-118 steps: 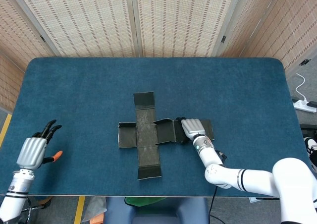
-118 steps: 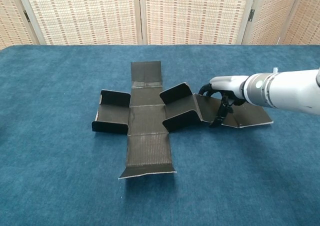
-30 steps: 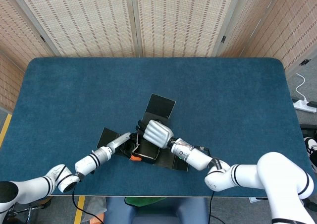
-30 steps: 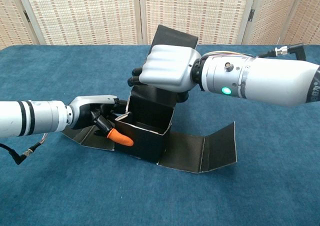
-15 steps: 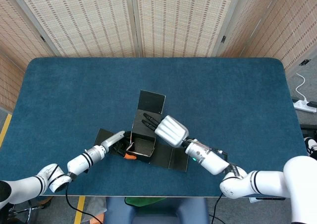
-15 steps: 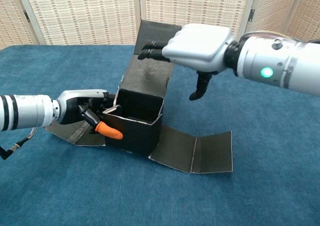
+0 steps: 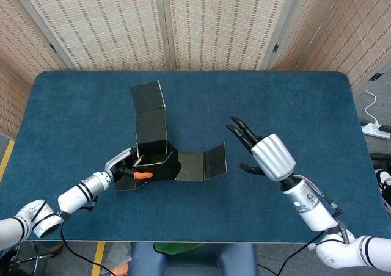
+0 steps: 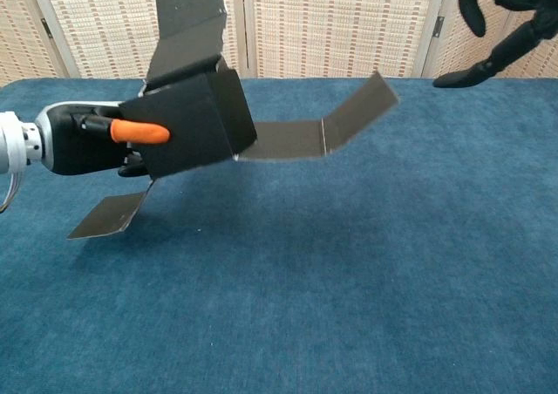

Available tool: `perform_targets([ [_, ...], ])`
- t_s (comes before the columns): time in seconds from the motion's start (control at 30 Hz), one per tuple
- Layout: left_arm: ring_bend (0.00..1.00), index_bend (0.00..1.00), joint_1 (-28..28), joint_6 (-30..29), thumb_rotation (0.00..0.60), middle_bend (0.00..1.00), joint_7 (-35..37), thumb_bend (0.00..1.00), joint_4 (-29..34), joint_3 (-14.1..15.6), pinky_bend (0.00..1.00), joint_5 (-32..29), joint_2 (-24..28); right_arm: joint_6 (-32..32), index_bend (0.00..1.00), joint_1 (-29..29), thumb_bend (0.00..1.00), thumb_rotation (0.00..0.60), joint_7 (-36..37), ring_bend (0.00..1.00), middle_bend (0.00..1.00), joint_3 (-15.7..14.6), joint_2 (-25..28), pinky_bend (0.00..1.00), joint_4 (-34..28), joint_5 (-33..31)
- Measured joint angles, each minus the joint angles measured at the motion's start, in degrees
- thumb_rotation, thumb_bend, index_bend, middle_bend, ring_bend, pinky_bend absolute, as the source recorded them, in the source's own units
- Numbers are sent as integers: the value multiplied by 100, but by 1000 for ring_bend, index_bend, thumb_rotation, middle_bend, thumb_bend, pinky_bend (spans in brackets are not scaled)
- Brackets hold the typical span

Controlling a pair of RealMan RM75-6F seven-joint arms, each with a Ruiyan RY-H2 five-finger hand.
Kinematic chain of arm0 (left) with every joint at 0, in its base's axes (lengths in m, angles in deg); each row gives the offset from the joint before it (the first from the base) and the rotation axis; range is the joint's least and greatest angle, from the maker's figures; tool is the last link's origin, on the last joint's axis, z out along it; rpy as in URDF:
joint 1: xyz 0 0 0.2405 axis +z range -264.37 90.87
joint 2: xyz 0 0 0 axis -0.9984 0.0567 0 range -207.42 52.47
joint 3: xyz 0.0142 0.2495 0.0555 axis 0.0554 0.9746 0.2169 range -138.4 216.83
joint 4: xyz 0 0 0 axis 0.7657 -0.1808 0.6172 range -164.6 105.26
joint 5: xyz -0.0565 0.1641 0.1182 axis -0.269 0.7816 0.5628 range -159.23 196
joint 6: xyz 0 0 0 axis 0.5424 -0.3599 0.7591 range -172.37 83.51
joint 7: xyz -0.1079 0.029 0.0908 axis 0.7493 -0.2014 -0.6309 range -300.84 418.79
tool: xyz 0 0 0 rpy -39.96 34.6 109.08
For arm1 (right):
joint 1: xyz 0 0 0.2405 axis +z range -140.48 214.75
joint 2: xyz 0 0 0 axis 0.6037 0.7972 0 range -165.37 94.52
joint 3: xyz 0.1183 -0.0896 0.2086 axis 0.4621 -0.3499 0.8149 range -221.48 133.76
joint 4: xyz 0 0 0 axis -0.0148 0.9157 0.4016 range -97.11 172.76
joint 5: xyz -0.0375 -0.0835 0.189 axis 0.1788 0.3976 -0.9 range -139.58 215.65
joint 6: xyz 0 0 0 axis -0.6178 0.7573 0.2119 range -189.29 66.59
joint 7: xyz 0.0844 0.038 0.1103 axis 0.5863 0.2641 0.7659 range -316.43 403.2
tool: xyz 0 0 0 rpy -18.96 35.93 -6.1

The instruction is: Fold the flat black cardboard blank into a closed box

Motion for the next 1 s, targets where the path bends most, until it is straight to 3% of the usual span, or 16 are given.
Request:
perform_targets([
  [0.17, 600, 357, -7, -492, 600, 298, 1446, 199, 69, 113, 820, 223, 195, 428, 0, -425, 25, 600, 1075, 642, 0, 79, -59, 1000, 378, 167],
  [0.33, 599, 353, -67, -936, 600, 295, 2222, 198, 216, 207, 820, 411, 302, 365, 0, -460, 25, 600, 1435, 646, 0, 306, -434, 1000, 665, 272],
  [0.73, 599, 352, -269, -891, 600, 285, 1932, 197, 577, 274, 819, 404, 291, -193, 0, 472, 25, 600, 628, 648, 0, 1278, -1849, 1000, 1001, 466],
  [1.0, 599, 347, -300, -888, 600, 270, 1226, 199, 477, 406, 817, 514, 179, -346, 0, 727, 25, 600, 41, 648, 0, 1498, -2000, 1000, 918, 617],
])
